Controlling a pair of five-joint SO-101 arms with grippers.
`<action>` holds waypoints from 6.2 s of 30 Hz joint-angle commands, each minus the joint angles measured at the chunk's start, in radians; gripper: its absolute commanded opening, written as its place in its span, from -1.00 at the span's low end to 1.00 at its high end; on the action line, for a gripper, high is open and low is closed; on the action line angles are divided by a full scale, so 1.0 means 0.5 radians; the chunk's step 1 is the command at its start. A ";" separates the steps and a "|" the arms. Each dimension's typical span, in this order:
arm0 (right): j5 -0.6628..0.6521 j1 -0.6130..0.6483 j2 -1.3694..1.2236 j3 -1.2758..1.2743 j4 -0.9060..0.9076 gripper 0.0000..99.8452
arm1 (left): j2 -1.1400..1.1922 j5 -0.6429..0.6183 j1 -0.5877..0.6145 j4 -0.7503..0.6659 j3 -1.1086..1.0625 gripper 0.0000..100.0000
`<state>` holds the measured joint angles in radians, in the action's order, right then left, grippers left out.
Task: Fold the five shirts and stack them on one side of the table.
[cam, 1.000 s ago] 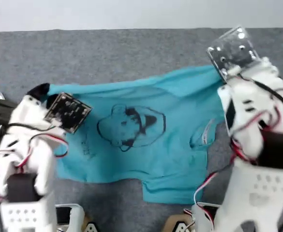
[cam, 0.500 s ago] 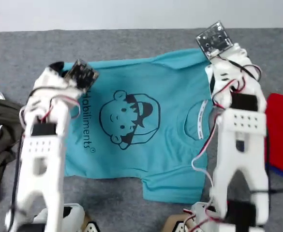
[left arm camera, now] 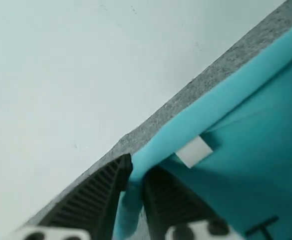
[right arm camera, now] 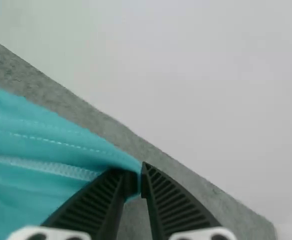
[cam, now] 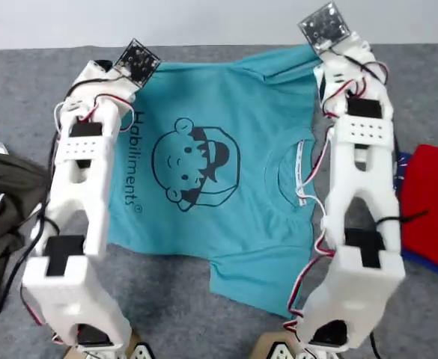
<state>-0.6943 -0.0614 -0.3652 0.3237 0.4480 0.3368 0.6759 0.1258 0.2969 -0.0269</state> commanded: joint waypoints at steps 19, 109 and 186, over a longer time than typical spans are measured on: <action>-0.015 0.137 0.348 0.249 1.450 -0.98 | -0.334 0.221 -0.055 1.577 0.198 -0.99; -0.227 0.628 2.358 -2.332 2.432 -0.61 | -0.362 0.982 0.245 2.605 -0.005 -0.70; 0.540 0.235 -0.410 -0.304 1.281 -0.98 | 0.371 -0.215 0.546 1.909 0.760 -0.98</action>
<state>-0.4304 0.0783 -0.5692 0.1320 1.0833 0.5409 0.5593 0.4496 1.1838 0.2371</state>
